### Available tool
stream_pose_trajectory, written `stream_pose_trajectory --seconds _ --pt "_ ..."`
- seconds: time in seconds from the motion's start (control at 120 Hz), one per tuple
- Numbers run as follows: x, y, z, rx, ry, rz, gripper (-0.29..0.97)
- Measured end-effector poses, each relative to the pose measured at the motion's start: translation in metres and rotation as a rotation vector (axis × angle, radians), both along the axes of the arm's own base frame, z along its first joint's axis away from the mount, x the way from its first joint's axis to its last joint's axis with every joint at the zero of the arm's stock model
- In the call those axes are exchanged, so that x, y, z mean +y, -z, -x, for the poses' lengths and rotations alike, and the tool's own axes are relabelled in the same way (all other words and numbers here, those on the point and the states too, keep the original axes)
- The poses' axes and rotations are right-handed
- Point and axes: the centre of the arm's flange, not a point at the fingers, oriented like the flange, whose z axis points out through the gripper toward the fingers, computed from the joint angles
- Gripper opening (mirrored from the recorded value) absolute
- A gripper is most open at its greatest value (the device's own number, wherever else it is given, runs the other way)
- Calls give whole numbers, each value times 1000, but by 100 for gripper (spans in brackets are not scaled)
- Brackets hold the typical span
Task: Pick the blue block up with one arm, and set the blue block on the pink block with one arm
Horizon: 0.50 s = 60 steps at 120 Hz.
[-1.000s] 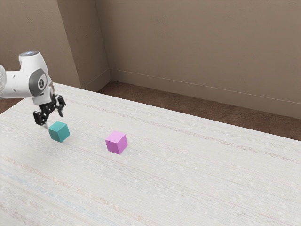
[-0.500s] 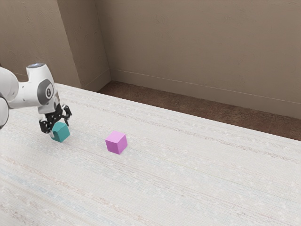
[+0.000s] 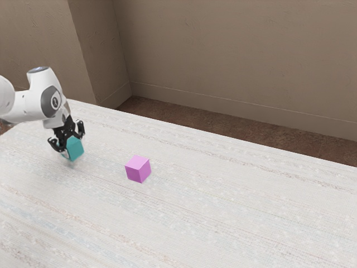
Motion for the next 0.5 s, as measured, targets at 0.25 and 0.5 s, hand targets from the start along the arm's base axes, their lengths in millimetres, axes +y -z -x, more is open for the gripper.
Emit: stream_pose_trajectory --seconds 0.25,0.5 --pt "-73 -84 18 -53 41 38 34" --pt "-167 -110 4 -39 75 82 35"
